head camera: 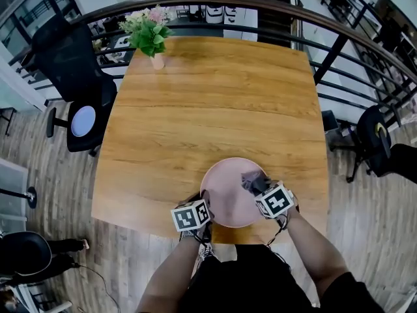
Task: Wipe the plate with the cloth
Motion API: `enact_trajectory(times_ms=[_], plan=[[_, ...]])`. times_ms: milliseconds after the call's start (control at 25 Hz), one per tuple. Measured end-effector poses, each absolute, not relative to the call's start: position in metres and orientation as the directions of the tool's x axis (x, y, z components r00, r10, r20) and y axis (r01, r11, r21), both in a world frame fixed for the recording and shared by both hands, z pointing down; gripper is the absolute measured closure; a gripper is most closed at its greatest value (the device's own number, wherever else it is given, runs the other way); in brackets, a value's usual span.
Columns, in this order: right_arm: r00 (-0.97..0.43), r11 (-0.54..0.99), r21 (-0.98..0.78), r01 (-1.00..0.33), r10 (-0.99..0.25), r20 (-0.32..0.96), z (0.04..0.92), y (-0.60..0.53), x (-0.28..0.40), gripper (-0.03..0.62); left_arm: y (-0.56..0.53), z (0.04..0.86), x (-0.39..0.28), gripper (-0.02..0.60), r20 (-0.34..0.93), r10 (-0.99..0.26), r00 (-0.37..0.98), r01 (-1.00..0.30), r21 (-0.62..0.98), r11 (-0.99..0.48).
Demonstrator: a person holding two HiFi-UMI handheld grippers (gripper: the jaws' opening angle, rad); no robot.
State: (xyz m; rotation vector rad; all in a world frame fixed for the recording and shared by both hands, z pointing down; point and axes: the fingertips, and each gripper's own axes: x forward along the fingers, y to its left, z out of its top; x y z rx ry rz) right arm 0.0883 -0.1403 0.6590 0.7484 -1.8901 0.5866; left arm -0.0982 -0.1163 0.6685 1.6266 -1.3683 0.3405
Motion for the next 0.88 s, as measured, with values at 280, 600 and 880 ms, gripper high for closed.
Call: enact_trajectory(times_ms=[280, 600, 880], plan=[[-0.352, 0.691, -0.115, -0.714, -0.213, 0.911, 0.659, -0.104, 0.077, 0.522, -0.118, 0.667, -0.098, 0.54, 0.711, -0.61, 0.349, -0.87, 0.488, 0.071], [-0.401, 0.716, -0.176, -0.676, -0.157, 0.903, 0.657, -0.06, 0.045, 0.522, -0.117, 0.665, -0.096, 0.541, 0.71, -0.611, 0.35, -0.87, 0.489, 0.07], [-0.455, 0.746, -0.224, -0.627, -0.116, 0.883, 0.655, -0.04, 0.005, 0.52, -0.117, 0.667, -0.096, 0.541, 0.709, -0.608, 0.357, -0.865, 0.496, 0.071]])
